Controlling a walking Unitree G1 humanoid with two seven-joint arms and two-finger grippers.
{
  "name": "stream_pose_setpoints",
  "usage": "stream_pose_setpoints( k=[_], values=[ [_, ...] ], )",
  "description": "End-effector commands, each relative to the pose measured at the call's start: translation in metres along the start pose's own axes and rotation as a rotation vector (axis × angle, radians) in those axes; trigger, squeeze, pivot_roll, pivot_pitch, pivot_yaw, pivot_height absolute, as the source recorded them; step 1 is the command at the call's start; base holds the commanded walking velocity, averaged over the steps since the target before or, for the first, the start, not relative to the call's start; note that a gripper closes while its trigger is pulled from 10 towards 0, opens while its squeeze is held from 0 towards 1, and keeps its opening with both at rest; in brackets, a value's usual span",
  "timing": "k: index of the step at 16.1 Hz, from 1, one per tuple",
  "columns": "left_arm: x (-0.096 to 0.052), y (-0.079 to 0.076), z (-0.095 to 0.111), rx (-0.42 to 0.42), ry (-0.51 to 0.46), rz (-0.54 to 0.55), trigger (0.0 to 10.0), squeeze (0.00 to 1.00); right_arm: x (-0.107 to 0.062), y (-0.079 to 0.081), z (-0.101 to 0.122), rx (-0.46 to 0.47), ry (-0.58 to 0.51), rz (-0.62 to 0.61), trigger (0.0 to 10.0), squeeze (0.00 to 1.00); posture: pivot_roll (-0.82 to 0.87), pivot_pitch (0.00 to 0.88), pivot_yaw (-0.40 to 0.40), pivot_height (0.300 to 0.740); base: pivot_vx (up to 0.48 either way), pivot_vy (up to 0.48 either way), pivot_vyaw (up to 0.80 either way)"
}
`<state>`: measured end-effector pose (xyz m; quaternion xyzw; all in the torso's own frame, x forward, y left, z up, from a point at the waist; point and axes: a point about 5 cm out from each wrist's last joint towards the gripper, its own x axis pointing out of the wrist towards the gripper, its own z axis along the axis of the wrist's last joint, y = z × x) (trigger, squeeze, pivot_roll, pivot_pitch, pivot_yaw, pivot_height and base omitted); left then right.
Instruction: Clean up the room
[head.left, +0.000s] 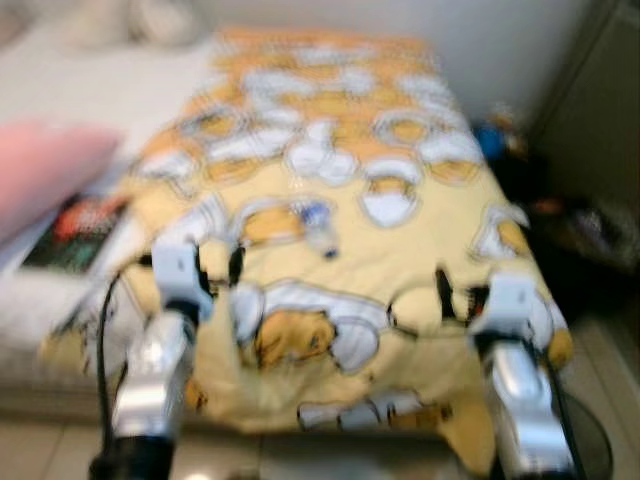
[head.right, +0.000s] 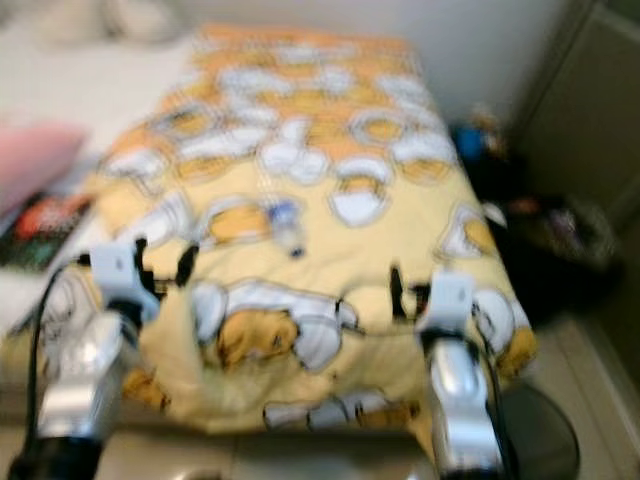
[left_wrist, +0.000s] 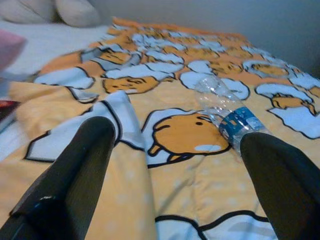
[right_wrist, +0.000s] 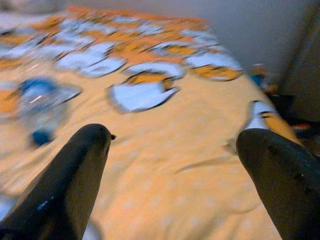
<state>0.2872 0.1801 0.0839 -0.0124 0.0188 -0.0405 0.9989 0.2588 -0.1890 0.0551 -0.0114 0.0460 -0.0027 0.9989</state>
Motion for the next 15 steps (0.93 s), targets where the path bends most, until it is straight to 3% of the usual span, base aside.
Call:
stream_pose_setpoints(
  k=[1, 3, 8, 15],
  values=[
    [0.012, -0.014, 0.017, 0.089, -0.090, 0.004, 10.0, 0.00, -0.001, -0.007, -0.001, -0.018, 0.015, 0.005, 10.0, 0.11, 0.02, 0.000, -0.092, 0.740, 0.000, 0.000, 0.00],
    [0.021, -0.015, 0.017, 0.033, -0.019, 0.007, 10.0, 0.00, 0.012, -0.005, 0.006, -0.032, -0.014, 0.017, 10.0, 0.13, 0.03, 0.000, -0.088, 0.740, 0.000, 0.000, 0.39],
    [0.026, -0.023, 0.029, 0.046, -0.058, -0.059, 10.0, 0.00, 0.028, -0.007, 0.018, 0.016, -0.045, -0.048, 10.0, 0.11, 0.02, 0.000, -0.050, 0.740, 0.000, 0.000, 0.15],
    [0.036, -0.026, 0.029, -0.020, -0.028, -0.070, 10.0, 0.00, 0.022, -0.001, 0.011, 0.032, -0.051, -0.075, 10.0, 0.11, -0.02, 0.000, 0.010, 0.740, 0.480, 0.000, 0.00]
  ],
)
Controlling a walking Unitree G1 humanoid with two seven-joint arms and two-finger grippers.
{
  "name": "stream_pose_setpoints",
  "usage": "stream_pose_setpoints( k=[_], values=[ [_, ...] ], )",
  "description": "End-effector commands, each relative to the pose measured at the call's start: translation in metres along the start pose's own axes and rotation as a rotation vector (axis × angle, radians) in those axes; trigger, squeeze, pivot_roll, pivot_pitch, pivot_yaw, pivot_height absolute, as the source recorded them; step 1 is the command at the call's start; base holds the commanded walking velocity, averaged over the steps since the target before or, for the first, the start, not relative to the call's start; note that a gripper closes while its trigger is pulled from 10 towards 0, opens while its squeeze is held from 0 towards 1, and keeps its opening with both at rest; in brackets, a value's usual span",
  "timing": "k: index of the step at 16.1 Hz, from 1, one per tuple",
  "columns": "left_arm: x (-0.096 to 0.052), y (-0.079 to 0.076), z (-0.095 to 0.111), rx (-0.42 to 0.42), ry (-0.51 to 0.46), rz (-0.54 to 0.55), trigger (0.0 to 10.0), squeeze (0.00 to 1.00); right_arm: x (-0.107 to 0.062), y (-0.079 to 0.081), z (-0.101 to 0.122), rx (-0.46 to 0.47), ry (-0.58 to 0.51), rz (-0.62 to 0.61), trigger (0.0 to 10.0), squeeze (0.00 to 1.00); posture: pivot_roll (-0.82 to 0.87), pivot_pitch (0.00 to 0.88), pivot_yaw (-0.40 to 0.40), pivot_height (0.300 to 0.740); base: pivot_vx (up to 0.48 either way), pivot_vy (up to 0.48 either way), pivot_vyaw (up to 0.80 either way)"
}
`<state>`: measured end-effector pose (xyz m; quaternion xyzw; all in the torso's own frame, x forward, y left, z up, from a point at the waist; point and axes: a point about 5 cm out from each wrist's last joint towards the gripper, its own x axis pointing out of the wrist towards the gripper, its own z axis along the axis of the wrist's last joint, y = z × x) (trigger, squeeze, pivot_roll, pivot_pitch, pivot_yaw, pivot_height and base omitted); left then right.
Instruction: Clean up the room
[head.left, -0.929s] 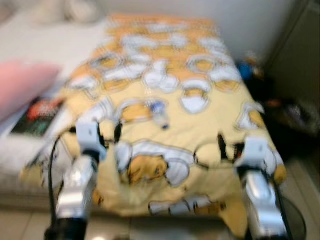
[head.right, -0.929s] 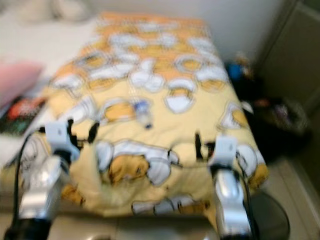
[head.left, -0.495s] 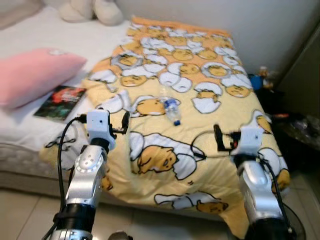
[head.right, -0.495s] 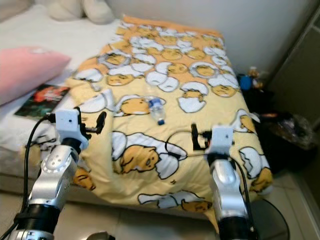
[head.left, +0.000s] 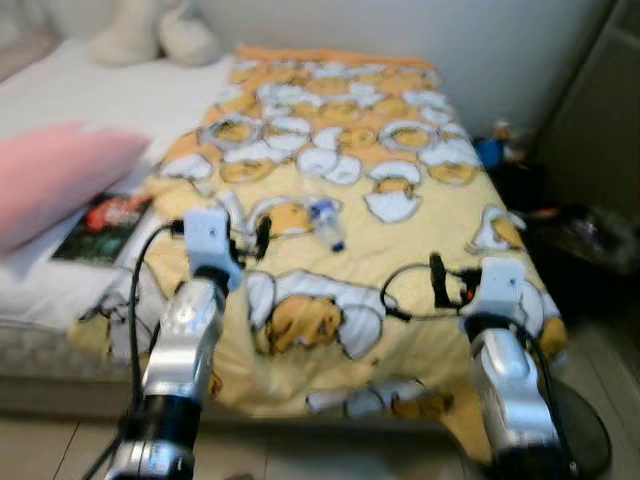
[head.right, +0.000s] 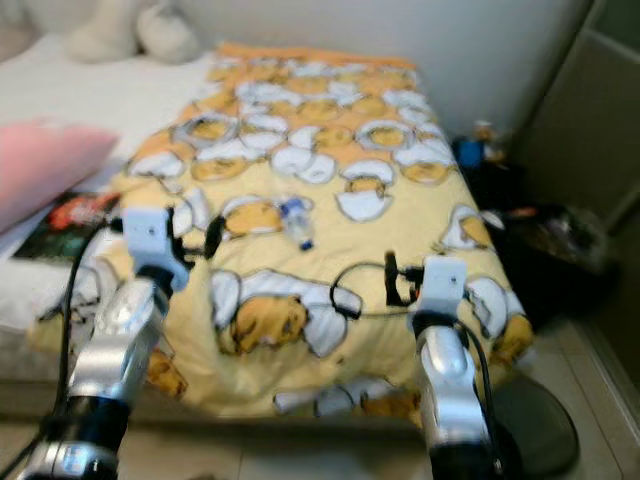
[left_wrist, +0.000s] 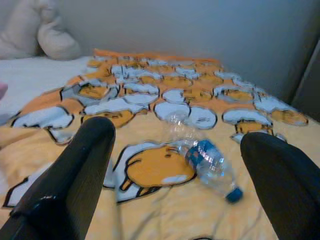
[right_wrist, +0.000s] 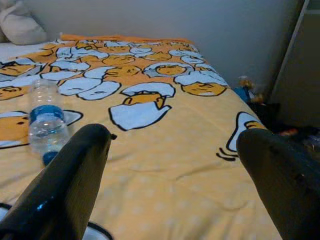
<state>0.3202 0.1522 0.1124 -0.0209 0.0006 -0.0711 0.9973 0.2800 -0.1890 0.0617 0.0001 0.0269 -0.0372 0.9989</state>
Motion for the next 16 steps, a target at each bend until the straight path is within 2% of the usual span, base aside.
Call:
stream_pose_setpoints(
  k=[1, 12, 13, 16],
  values=[
    [0.002, -0.001, 0.001, -0.012, 0.004, -0.009, 10.0, 0.00, 0.001, -0.003, 0.002, 0.005, -0.013, -0.012, 10.0, 0.10, -0.02, 0.000, 0.010, 0.740, 0.480, 0.000, 0.00],
    [-0.004, 0.003, 0.000, -0.026, 0.010, 0.009, 10.0, 0.00, 0.006, 0.001, 0.001, -0.010, 0.007, 0.026, 10.0, 0.07, 0.02, 0.000, -0.008, 0.740, 0.479, 0.000, 0.00],
    [-0.006, 0.006, -0.001, 0.008, 0.026, 0.041, 10.0, 0.00, 0.007, 0.001, 0.003, -0.011, 0.004, 0.033, 10.0, 0.06, 0.04, 0.000, -0.016, 0.740, 0.000, 0.000, 0.00],
    [-0.012, 0.006, 0.000, 0.018, 0.017, 0.018, 10.0, 0.00, 0.014, 0.002, 0.009, -0.010, -0.004, 0.055, 10.0, 0.05, 0.06, 0.000, -0.027, 0.740, 0.000, 0.000, 0.00]
  ],
)
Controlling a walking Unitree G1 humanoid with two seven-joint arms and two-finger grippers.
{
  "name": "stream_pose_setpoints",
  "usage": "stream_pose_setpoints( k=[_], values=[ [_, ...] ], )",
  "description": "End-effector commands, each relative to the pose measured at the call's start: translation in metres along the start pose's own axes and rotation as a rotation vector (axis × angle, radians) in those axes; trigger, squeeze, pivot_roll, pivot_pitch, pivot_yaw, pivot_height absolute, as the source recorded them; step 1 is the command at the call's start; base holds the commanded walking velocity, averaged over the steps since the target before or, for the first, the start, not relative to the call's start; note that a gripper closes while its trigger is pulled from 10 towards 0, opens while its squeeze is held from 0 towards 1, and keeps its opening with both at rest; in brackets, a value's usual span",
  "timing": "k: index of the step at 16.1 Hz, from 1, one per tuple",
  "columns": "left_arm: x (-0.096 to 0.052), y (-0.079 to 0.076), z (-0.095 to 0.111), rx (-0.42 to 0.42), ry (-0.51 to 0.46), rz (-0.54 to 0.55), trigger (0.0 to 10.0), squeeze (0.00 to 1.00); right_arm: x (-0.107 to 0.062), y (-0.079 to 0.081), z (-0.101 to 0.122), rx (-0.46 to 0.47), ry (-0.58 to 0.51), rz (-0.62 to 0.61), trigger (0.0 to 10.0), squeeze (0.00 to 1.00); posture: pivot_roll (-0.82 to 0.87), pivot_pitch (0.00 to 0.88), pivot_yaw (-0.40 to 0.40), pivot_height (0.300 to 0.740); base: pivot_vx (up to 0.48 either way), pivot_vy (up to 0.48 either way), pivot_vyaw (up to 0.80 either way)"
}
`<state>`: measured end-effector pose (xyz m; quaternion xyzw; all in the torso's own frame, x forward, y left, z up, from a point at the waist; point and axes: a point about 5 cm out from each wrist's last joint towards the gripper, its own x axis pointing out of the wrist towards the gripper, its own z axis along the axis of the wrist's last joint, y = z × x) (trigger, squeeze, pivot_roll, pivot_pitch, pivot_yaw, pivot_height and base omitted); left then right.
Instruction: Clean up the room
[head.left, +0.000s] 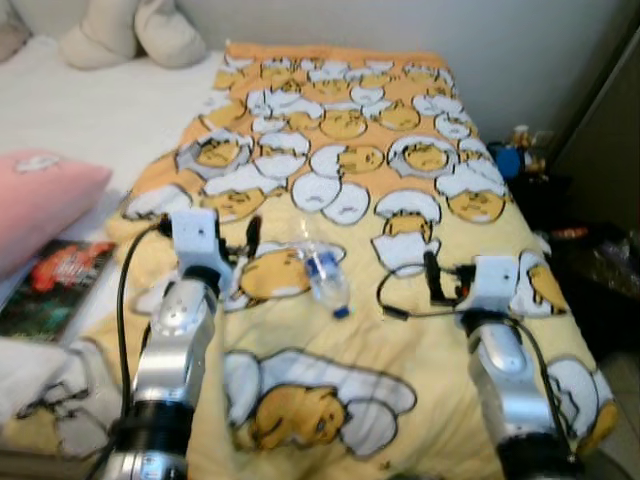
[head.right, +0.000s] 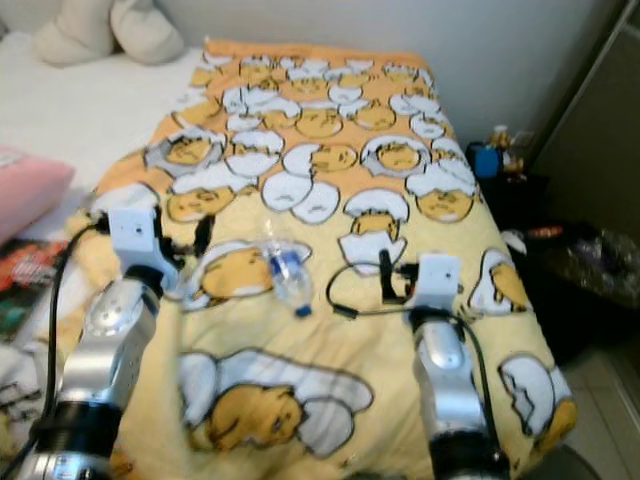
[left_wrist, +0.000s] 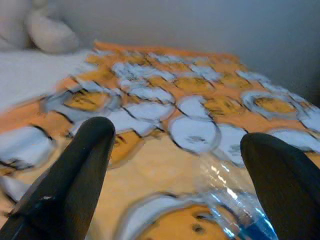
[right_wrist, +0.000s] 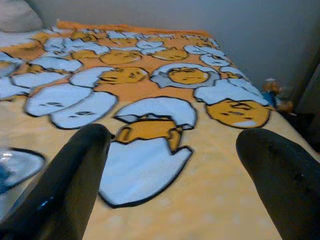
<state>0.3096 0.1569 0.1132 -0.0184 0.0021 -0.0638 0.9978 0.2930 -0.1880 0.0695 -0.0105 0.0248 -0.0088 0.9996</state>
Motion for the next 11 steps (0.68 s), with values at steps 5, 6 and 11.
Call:
stream_pose_setpoints(
  k=[5, 6, 11],
  values=[
    [-0.007, 0.006, -0.004, 0.021, 0.038, 0.010, 10.0, 0.00, 0.004, 0.001, -0.001, -0.003, 0.022, 0.001, 10.0, 0.04, 0.07, 0.000, -0.031, 0.740, 0.000, 0.000, -0.10],
    [-0.007, 0.005, -0.004, 0.019, 0.040, 0.010, 10.0, 0.00, 0.003, 0.002, -0.001, -0.007, 0.017, -0.001, 10.0, 0.04, 0.07, 0.000, -0.030, 0.740, 0.000, 0.000, -0.52],
    [-0.013, 0.007, -0.004, -0.001, 0.048, 0.041, 10.0, 0.00, 0.005, 0.019, -0.003, 0.021, 0.030, 0.077, 10.0, 0.02, 0.09, 0.000, -0.047, 0.740, 0.000, 0.000, 0.00]
  ],
)
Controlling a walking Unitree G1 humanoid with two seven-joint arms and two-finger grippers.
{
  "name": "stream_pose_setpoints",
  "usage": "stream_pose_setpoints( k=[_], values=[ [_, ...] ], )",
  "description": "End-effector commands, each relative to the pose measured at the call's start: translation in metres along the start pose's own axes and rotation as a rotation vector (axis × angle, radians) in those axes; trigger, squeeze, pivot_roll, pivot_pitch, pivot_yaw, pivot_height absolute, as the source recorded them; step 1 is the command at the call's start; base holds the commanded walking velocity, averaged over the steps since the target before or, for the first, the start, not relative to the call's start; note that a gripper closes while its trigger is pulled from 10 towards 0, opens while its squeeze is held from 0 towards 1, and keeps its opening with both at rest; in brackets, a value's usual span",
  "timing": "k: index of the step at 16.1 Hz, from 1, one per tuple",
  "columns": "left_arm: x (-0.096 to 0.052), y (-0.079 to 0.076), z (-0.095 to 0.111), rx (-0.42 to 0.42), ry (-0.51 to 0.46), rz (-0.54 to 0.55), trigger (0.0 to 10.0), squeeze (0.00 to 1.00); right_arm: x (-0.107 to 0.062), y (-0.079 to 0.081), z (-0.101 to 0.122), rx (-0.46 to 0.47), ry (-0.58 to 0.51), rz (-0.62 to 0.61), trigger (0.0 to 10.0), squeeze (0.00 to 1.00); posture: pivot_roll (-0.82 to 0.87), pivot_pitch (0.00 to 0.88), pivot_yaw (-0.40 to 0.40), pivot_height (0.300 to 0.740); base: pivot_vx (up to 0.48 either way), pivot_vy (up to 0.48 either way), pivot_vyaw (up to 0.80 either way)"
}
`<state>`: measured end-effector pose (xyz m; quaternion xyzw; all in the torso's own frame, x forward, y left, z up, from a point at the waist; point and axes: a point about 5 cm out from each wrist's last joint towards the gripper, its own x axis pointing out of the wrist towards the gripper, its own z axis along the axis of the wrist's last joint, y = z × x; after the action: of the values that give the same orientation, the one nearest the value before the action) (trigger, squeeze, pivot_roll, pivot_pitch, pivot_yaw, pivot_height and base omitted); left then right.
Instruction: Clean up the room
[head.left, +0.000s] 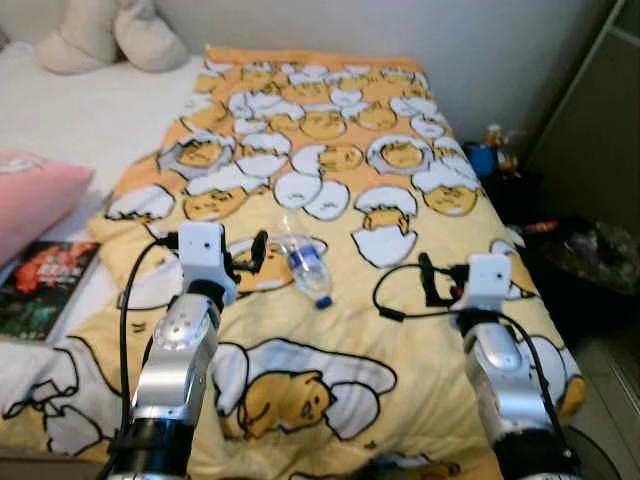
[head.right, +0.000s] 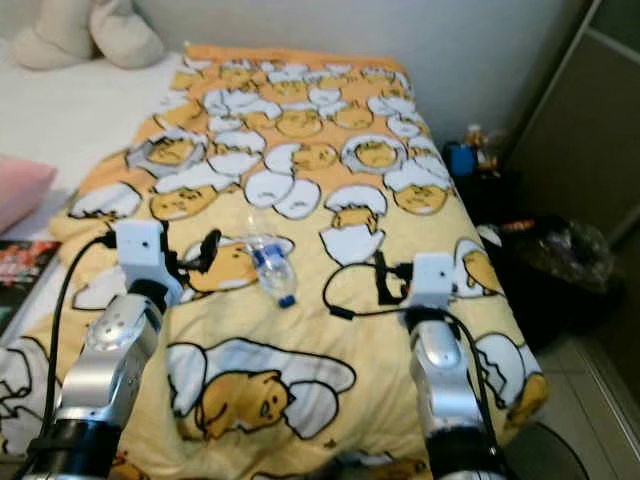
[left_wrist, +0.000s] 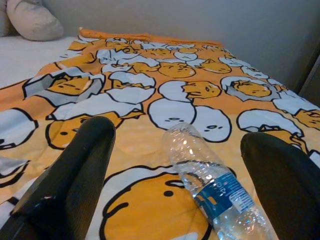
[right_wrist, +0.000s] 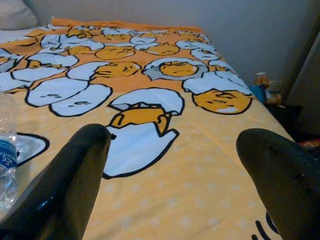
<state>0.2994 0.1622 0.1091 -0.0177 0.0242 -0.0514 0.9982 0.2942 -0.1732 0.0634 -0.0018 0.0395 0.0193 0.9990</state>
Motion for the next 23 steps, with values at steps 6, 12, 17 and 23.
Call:
stream_pose_setpoints(
  k=[6, 12, 17, 23],
  values=[
    [-0.047, 0.028, 0.011, 0.117, 0.014, 0.067, 10.0, 0.00, 0.050, 0.024, 0.024, 0.017, 0.040, 0.107, 10.0, 0.02, 0.30, 0.005, -0.135, 0.740, 0.000, 0.000, 0.00],
    [-0.094, 0.051, 0.024, 0.161, 0.036, 0.207, 10.0, 0.00, 0.067, 0.050, 0.025, 0.063, 0.128, 0.162, 10.0, 0.03, 0.47, 0.087, -0.204, 0.740, 0.000, 0.000, 0.00],
    [-0.118, 0.053, 0.027, 0.159, 0.071, 0.259, 10.0, 0.00, 0.064, 0.075, 0.013, 0.126, 0.221, 0.197, 10.0, 0.02, 0.53, 0.140, -0.216, 0.740, 0.000, 0.000, 0.00],
    [-0.125, 0.053, 0.030, 0.162, 0.094, 0.269, 10.0, 0.00, 0.040, 0.108, -0.025, 0.039, 0.420, 0.328, 10.0, 0.01, 0.55, 0.161, -0.206, 0.740, 0.000, 0.000, 0.00]
  ],
)
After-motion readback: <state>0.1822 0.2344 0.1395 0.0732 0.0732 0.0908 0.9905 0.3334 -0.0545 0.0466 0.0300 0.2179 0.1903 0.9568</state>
